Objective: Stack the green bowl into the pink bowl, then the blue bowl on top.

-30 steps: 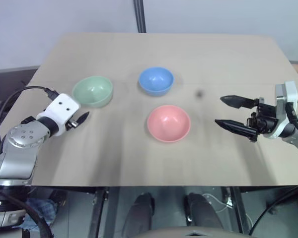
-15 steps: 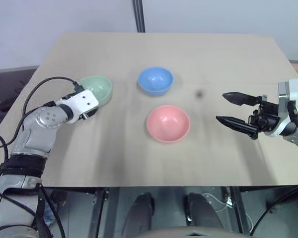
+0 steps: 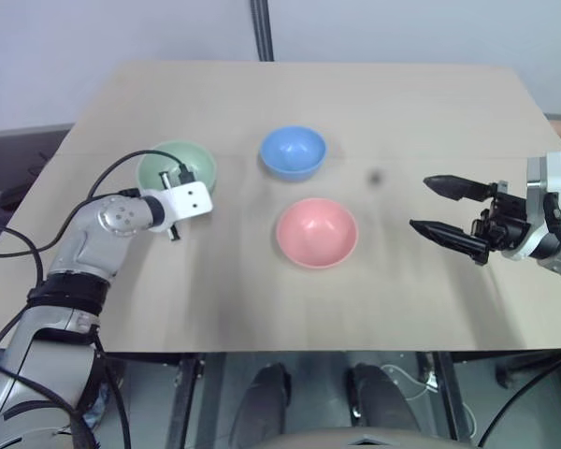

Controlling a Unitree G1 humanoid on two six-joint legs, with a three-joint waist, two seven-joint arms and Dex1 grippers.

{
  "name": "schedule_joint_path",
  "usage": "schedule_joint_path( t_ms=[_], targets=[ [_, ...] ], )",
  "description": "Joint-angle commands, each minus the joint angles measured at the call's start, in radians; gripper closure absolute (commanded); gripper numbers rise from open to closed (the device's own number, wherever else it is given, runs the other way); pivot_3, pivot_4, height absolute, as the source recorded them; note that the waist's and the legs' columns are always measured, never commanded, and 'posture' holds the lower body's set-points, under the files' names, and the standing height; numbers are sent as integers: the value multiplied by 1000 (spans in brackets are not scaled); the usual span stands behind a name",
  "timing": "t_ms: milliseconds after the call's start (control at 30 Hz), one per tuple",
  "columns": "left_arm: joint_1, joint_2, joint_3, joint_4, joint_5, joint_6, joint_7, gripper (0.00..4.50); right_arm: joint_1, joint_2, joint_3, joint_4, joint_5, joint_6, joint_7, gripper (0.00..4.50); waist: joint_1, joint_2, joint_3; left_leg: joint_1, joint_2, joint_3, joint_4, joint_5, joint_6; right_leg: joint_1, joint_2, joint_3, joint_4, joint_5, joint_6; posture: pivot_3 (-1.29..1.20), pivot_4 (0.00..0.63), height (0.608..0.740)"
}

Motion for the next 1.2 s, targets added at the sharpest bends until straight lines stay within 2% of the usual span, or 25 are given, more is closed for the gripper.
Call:
schedule_joint_path(
  t_ms=[33,600,633,667,1067,1200],
  targets=[
    [-21,-2,-1,-60,5,-13,-19,3868,4,-15,-30,-27,14,-23,0,278,0,0,0,0,0,0,0,0,0,0,0,0,0,0,0,0,150,740],
    [-68,-3,-1,-84,15,-37,-83,3868,26,-17,-29,-29,8,-39,-9,278,-2,0,0,0,0,0,0,0,0,0,0,0,0,0,0,0,150,740],
    [-63,-2,2,-86,10,-38,-89,4414,28,-18,-29,-28,8,-40,-10,278,-2,0,0,0,0,0,0,0,0,0,0,0,0,0,0,0,150,740],
    [-57,1,3,-90,6,-43,-99,4480,29,-18,-29,-28,8,-42,-10,278,-1,0,0,0,0,0,0,0,0,0,0,0,0,0,0,0,150,740],
    [-60,-9,23,-127,3,-40,-80,4480,36,-19,-22,-28,4,-43,-13,278,-1,0,0,0,0,0,0,0,0,0,0,0,0,0,0,0,150,740],
    [-77,-19,54,-156,-49,-111,-72,4480,44,-19,-24,-29,5,-45,-14,278,-1,0,0,0,0,0,1,0,0,0,0,0,0,0,0,0,150,740]
  ],
)
